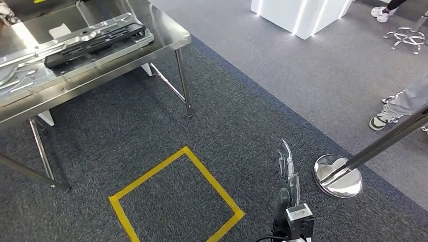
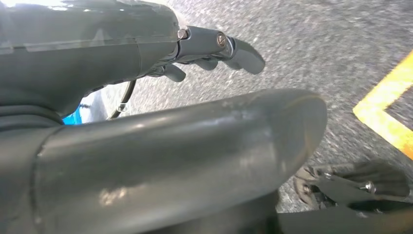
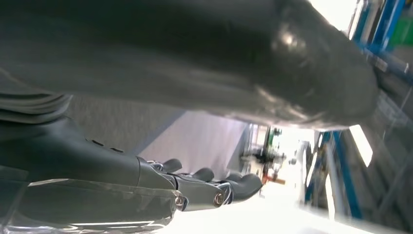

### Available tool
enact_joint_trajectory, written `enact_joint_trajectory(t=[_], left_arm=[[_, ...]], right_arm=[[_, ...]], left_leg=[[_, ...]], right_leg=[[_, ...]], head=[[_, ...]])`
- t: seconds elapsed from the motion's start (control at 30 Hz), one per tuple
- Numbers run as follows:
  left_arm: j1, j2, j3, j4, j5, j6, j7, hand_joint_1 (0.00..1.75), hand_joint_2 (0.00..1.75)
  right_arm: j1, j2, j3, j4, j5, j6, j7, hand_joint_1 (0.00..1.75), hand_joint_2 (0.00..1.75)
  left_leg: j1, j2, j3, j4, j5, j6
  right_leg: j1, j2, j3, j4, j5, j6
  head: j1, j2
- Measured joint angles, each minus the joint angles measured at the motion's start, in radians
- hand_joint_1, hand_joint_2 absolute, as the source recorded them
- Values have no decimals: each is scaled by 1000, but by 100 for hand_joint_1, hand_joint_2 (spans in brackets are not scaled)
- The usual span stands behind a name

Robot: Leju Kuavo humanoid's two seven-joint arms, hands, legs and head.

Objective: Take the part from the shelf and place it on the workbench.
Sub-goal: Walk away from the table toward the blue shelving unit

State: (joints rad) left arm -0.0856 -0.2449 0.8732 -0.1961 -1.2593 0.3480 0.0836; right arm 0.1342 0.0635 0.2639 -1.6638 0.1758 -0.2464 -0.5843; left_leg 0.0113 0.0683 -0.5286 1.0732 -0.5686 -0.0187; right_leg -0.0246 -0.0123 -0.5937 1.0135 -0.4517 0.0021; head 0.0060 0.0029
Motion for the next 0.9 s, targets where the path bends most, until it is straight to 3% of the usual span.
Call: enact_joint_trajectory(t=[0.07, 0.1, 0.13, 0.17, 0.2, 0.27, 0.33, 0.37, 0.4, 0.43, 0.5, 0.57, 0.63, 0.67, 0.73, 0.8, 0.87, 0.9], left_arm=[[4, 0, 0, 0, 0, 0, 2, 0, 0], [6, 0, 0, 0, 2, -2, 2, 0, 0], [8, 0, 0, 0, 5, -7, -1, 0, 0], [9, 0, 1, 0, 11, -15, -7, 0, 0], [9, 1, 3, 0, 20, -29, -17, 0, 0], [10, 2, 10, 0, 45, -69, -47, 0, 0], [10, 5, 25, 0, 75, -123, -80, 0, 0], [10, 7, 33, 0, 88, -153, -95, 0, 0], [10, 11, 42, 0, 99, -193, -112, 0, 0], [10, 21, 49, 0, 107, -244, -129, 0, 0], [12, 53, 62, 0, 120, -375, -159, 0, 0], [21, 89, 75, 0, 131, -486, -170, 0, 0], [33, 117, 87, 0, 138, -538, -170, 0, 0], [37, 129, 92, 0, 140, -549, -170, 0, 0], [40, 143, 100, 0, 142, -562, -168, 0, 0], [42, 149, 105, 0, 144, -581, -160, 0, 0], [48, 154, 111, 0, 145, -605, -144, 0, 0], [50, 157, 115, 0, 145, -615, -136, 0, 0]], right_arm=[[1, 0, 5, -3, 2, -1, 0, 0, 0], [2, 0, 8, -4, 3, -1, 0, 0, 0], [3, -1, 10, -4, 5, -2, 1, 0, 0], [4, -1, 10, -4, 6, -3, 2, 0, 0], [5, -2, 11, -4, 6, -5, 2, 0, 0], [4, -4, 11, -4, 7, -10, 3, 0, 0], [4, -5, 12, -4, 7, -12, 2, 0, 0], [5, -5, 13, -3, 7, -11, 0, 0, 0], [7, -5, 14, -3, 8, -10, -2, 0, 0], [10, -5, 15, -3, 11, -10, -6, 0, 0], [11, -5, 22, -2, 21, -13, -12, 0, 0], [9, -5, 34, 2, 31, -18, -14, 0, 0], [9, -5, 42, 7, 34, -20, -14, 0, 0], [11, -5, 43, 10, 34, -21, -14, 0, 0], [11, -5, 43, 13, 35, -24, -15, 0, 0], [9, -4, 43, 14, 35, -24, -18, 0, 0], [5, 0, 44, 16, 37, -21, -23, 0, 0], [3, 2, 44, 19, 39, -18, -25, 0, 0]], left_leg=[[2, -47, -57, 134, -70, -3], [2, -56, -84, 192, -90, -3], [2, -59, -97, 220, -91, -2], [2, -62, -92, 206, -70, 0], [2, -68, -69, 156, -34, 3], [4, -119, -11, 21, 30, 12], [4, -166, 14, -48, 49, 18], [2, -169, 14, -53, 48, 21], [1, -155, 15, -56, 53, 26], [1, -140, 18, -62, 59, 33], [3, -107, 20, -75, 71, 46], [0, -71, 16, -78, 75, 52], [-5, -34, 11, -77, 76, 53], [-7, -18, 10, -76, 75, 53], [-9, 9, 11, -76, 74, 51], [-14, 29, 14, -75, 69, 43], [-18, 47, 19, -73, 64, 33], [-18, 58, 23, -74, 62, 27]], right_leg=[[2, 24, -6, 0, 4, -6], [4, 39, -8, 1, 5, -7], [5, 54, -9, 2, 6, -8], [5, 69, -10, 4, 6, -7], [6, 84, -11, 6, 7, -6], [5, 111, -14, 11, 10, -1], [2, 136, -22, 12, 16, 13], [0, 149, -26, 9, 21, 22], [-2, 163, -29, 5, 27, 32], [-3, 161, -32, 5, 29, 37], [1, 108, -53, 44, 1, 43], [5, 39, -107, 163, -70, 44], [3, 20, -151, 271, -115, 48], [2, 16, -148, 277, -110, 48], [4, -2, -79, 176, -60, 44], [13, -45, 1, 44, -25, 28], [23, -61, 26, -2, -21, 13], [24, -48, 25, -3, -18, 8]], head=[[-2, 0], [-2, 0], [-2, 0], [-2, 0], [-2, 0], [-1, 0], [-1, 0], [0, 0], [0, 0], [0, 0], [3, 0], [6, 0], [6, 0], [6, 0], [6, 0], [6, 0], [5, 0], [5, 0]])
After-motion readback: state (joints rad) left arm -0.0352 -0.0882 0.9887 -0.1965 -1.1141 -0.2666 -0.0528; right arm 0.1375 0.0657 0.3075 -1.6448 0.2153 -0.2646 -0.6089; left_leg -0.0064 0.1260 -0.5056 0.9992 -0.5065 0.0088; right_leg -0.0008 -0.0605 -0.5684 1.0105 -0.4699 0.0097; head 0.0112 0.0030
